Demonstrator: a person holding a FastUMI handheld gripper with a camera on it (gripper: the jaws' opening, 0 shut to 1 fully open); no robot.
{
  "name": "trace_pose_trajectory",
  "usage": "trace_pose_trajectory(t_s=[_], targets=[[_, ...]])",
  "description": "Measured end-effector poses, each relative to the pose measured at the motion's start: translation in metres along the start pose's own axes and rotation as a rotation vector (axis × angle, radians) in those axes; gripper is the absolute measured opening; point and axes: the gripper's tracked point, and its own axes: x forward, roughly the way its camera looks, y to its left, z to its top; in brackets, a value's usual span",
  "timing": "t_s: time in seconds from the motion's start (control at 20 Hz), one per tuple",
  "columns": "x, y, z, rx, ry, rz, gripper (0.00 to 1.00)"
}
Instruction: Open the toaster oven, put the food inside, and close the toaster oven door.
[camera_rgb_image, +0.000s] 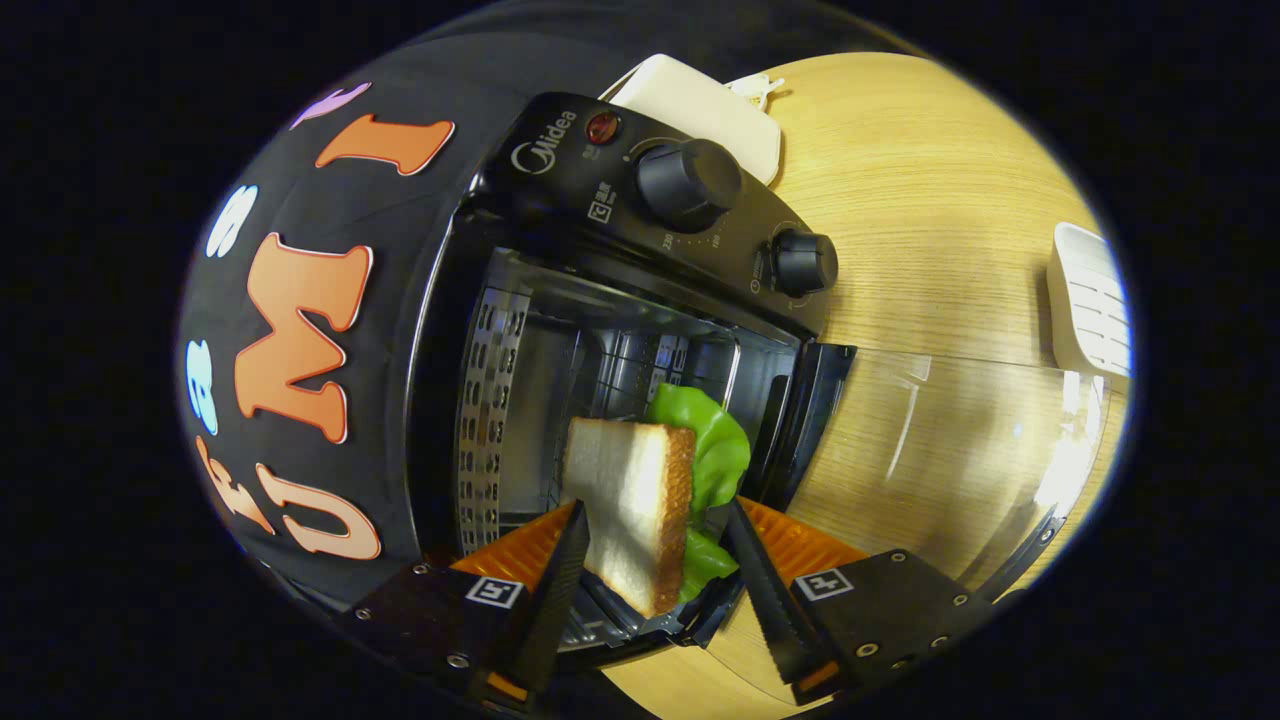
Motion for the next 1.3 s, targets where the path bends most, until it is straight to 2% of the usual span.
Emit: trace_pose_trajectory(t_s=[0.1,0.2,0.45,0.7,0.95,1.1,1.3], targets=[[0.0,-0.003,-0.003,-0.011,-0.001,-0.018,0.93],[-0.003,-0.005,-0.007,-0.026,0.011,-0.029,0.97],[-0.037,-0.014,-0.017,-0.162,-0.003,-0.048,0.99],[-0.096,-0.008,-0.03,-0.28,0.005,0.007,0.98],[-0.145,-0.025,-0.042,-0.562,0.025,0.006,0.98],[-0.166,-0.047,-0.045,-0.752,0.035,-0.029,0.98],[-0.177,-0.086,-0.044,-1.052,0.041,-0.12,0.98]])
